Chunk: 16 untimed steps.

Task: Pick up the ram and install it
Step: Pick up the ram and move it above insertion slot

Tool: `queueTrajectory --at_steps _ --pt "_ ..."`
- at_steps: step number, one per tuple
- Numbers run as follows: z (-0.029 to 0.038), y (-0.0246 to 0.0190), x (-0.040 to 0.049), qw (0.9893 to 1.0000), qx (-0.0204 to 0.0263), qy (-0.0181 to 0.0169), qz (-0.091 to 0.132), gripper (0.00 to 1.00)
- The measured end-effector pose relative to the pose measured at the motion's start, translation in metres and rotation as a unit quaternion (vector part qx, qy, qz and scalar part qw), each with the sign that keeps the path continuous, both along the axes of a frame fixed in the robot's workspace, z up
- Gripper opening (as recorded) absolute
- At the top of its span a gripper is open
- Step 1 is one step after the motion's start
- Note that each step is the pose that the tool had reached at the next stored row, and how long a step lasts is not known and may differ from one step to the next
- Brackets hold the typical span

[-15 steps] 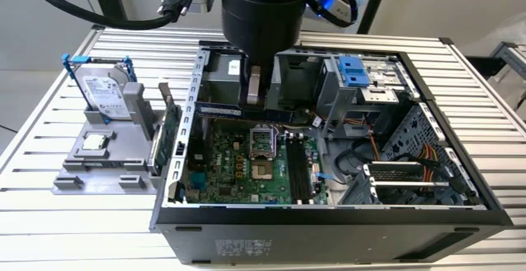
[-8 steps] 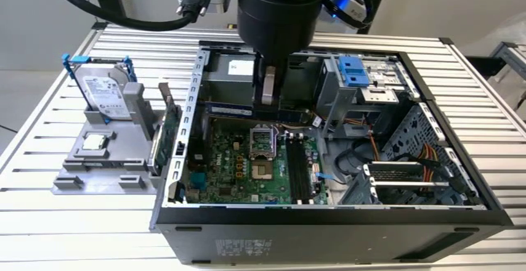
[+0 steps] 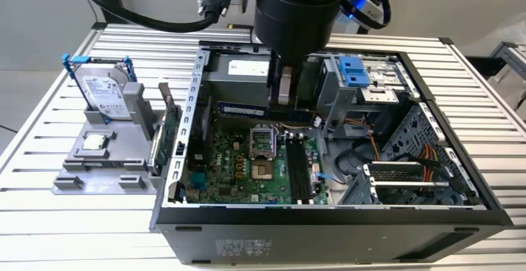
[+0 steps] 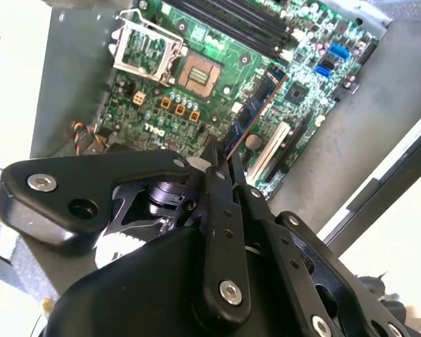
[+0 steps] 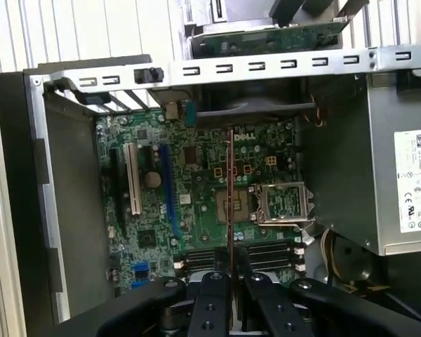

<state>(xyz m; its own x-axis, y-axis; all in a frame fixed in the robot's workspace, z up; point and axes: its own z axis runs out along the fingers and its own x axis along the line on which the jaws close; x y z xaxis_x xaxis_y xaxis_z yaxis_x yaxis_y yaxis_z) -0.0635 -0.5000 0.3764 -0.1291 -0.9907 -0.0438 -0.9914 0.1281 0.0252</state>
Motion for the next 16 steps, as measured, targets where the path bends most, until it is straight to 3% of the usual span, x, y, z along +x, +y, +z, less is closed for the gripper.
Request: queueTrajectory --at_steps 16 --pt "-0.0001 0.0000 0.0329 1.0000 0.0001 0.0003 -0.006 0.00"
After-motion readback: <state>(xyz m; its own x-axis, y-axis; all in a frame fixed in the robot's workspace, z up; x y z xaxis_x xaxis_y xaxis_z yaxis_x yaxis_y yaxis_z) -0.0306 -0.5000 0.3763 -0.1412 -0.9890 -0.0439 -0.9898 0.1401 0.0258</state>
